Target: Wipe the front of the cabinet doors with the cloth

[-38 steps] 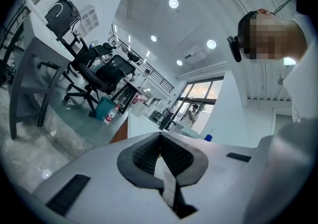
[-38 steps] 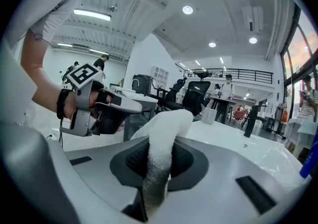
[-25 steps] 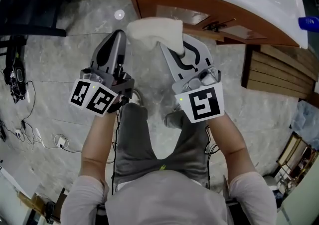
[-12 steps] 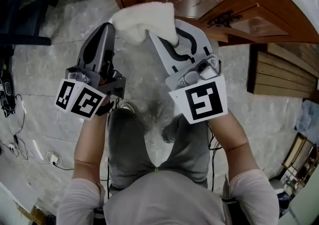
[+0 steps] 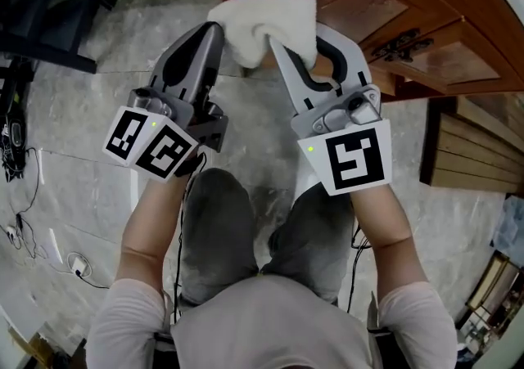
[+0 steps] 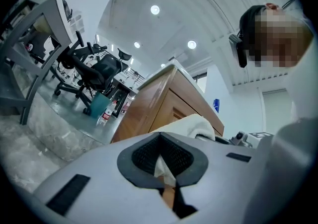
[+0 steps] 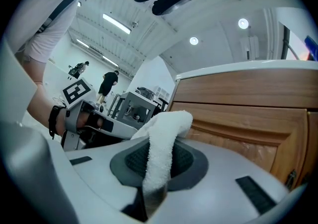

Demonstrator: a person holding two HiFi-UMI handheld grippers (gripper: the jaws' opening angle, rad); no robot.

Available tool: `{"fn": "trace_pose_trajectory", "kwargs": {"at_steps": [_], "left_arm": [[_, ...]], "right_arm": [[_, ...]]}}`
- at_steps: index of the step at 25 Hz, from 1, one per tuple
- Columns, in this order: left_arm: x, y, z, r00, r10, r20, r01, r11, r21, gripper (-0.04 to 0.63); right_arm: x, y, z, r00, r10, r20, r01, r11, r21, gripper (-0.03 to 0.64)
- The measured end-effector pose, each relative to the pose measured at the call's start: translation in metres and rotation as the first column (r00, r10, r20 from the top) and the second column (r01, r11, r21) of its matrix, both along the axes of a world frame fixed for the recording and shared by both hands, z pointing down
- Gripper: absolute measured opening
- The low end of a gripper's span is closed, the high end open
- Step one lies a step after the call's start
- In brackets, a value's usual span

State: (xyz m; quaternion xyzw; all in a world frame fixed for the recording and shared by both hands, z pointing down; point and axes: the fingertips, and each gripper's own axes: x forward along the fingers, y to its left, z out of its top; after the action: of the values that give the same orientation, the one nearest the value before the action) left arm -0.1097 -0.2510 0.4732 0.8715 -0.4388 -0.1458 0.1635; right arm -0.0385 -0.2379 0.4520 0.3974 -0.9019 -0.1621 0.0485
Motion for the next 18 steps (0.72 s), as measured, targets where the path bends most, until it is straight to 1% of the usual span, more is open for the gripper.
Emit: {"fn": "trace_pose_trajectory", "kwargs": {"at_steps": [4, 8, 10, 13, 15, 17, 18], "left_arm": [[-0.006, 0.007, 0.002, 1.0, -0.009, -0.005, 0.009, 1.0, 0.021, 0.017], [-0.003, 0.002, 0.002, 1.0, -0.01, -0.007, 0.011, 0.999, 0.047, 0.017], [-0.002, 0.001, 0.001, 1.0, -0.012, -0.006, 0.012, 0.998, 0.058, 0.017], [-0.003, 0.0, 0.003, 1.0, -0.015, -0.013, 0.016, 0.998, 0.068, 0.017], [-0.004, 0.0, 0.006, 1.0, -0.016, -0.02, 0.018, 0.997, 0.071, 0.018], [-0.005, 0.001, 0.009, 1.0, -0.014, -0.027, 0.016, 0.997, 0.069, 0.018], [-0.005, 0.001, 0.01, 0.999, -0.013, -0.029, 0.015, 0.998, 0.067, 0.017]], "right_arm": [[-0.006, 0.006, 0.0, 0.999, -0.01, 0.043, 0.009, 1.0, 0.01, 0.071], [0.0, 0.0, 0.0, 0.998, -0.007, 0.063, 0.005, 1.0, 0.023, 0.071], [0.0, -0.001, 0.0, 0.998, -0.007, 0.056, 0.005, 0.999, 0.037, 0.071], [-0.001, -0.002, 0.004, 1.0, -0.005, 0.004, 0.005, 0.998, 0.059, 0.071], [-0.002, -0.003, 0.009, 0.997, 0.0, -0.073, 0.005, 0.997, 0.073, 0.071], [-0.003, -0.003, 0.012, 0.987, 0.009, -0.161, 0.005, 0.996, 0.086, 0.071], [-0.003, -0.004, 0.011, 0.983, 0.013, -0.183, 0.004, 0.996, 0.092, 0.071]]}}
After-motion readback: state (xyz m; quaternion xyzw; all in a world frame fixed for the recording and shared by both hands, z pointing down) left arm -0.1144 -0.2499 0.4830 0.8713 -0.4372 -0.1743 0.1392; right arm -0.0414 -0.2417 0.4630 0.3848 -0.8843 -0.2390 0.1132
